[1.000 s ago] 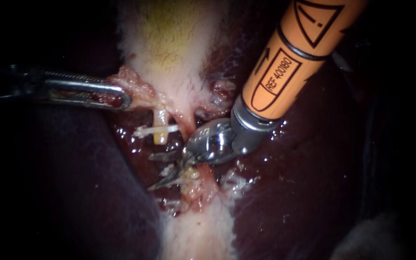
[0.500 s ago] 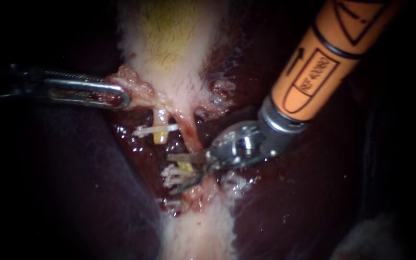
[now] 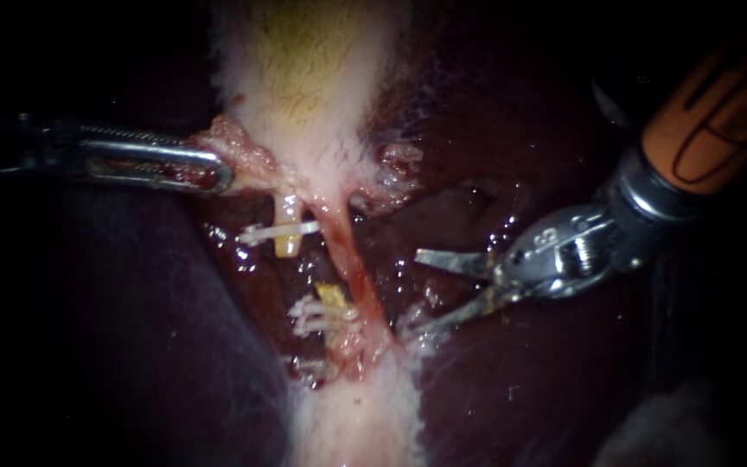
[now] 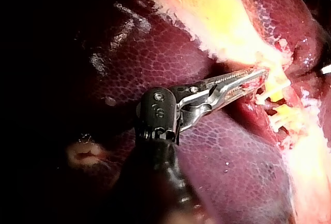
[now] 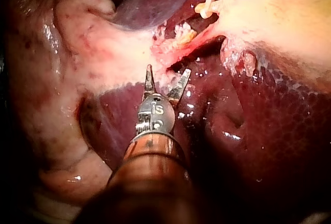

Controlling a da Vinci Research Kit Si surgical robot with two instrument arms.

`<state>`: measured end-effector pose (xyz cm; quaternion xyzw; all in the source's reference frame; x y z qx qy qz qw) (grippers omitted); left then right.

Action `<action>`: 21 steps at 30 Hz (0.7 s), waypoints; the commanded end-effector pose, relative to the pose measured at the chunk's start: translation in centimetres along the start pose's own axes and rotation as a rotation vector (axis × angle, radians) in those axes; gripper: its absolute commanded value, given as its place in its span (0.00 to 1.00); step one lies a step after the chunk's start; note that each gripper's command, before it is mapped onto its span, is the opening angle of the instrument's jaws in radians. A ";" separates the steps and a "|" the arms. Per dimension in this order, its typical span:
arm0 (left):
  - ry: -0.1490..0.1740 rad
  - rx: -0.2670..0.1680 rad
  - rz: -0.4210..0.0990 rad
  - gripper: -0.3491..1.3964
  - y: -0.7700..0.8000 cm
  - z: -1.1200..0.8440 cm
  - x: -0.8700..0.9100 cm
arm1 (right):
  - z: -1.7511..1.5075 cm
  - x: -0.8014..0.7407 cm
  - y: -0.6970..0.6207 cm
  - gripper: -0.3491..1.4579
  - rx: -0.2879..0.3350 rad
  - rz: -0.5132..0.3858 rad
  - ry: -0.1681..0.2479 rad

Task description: Go back from the cut left tube

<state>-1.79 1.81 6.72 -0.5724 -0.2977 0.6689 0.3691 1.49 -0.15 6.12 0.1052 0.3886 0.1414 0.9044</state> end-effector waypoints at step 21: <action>0.001 0.003 0.002 0.00 -0.03 0.06 -0.03 | -0.31 -0.06 0.13 0.99 -0.019 0.006 -0.009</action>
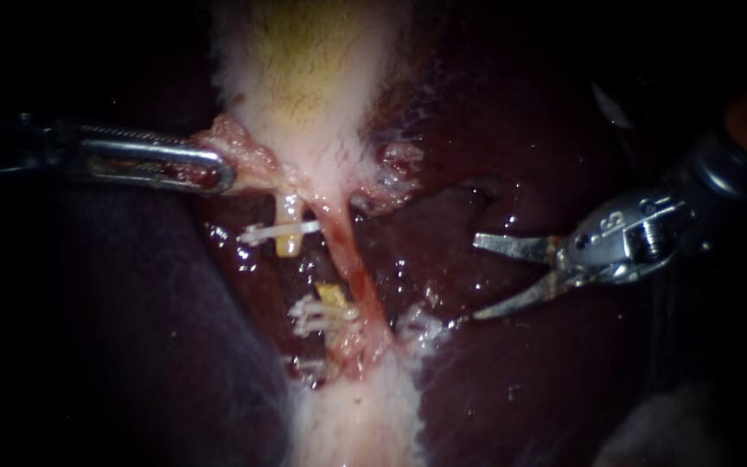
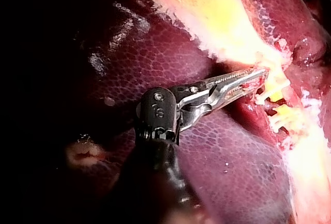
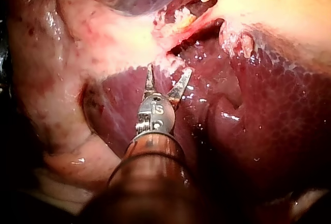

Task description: Go back from the cut left tube

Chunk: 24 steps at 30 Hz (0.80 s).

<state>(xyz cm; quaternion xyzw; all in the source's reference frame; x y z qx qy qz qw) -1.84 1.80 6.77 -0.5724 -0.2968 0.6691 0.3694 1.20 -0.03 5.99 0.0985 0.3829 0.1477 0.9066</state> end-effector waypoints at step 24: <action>-0.001 0.010 0.018 0.00 -0.37 0.46 -0.23 | -0.01 0.00 0.00 0.99 0.000 0.001 0.000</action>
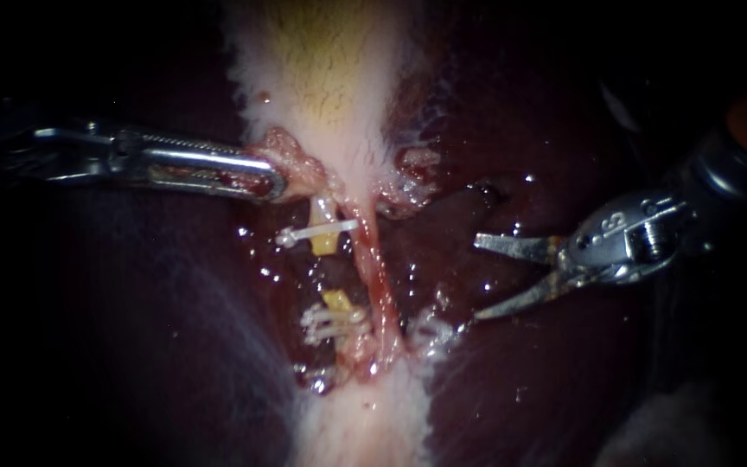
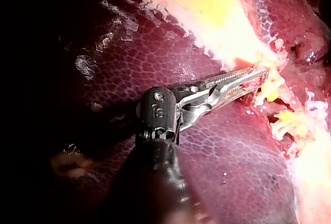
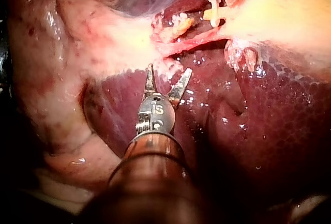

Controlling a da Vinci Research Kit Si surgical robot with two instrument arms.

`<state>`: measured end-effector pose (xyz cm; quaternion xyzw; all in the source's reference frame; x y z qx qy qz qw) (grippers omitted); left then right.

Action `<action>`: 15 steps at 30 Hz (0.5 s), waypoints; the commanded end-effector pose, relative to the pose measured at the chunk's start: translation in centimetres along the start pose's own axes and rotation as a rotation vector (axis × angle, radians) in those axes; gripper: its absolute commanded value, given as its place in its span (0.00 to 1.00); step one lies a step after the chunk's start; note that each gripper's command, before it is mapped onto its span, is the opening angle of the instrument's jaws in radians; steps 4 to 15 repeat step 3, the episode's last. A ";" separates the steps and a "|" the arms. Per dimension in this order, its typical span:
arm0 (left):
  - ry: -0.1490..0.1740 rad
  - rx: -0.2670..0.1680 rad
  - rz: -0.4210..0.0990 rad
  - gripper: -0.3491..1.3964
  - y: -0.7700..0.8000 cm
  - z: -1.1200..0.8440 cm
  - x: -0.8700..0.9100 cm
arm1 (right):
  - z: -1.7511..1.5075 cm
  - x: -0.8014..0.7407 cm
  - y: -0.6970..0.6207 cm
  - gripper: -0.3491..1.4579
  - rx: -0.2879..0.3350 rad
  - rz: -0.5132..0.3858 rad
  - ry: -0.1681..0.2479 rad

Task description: Go back from the cut left tube

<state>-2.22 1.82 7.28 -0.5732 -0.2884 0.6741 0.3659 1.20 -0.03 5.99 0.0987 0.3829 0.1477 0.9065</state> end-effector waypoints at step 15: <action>0.000 0.000 0.000 0.00 0.00 -0.01 0.00 | 0.02 0.02 0.00 0.99 -0.002 0.002 -0.001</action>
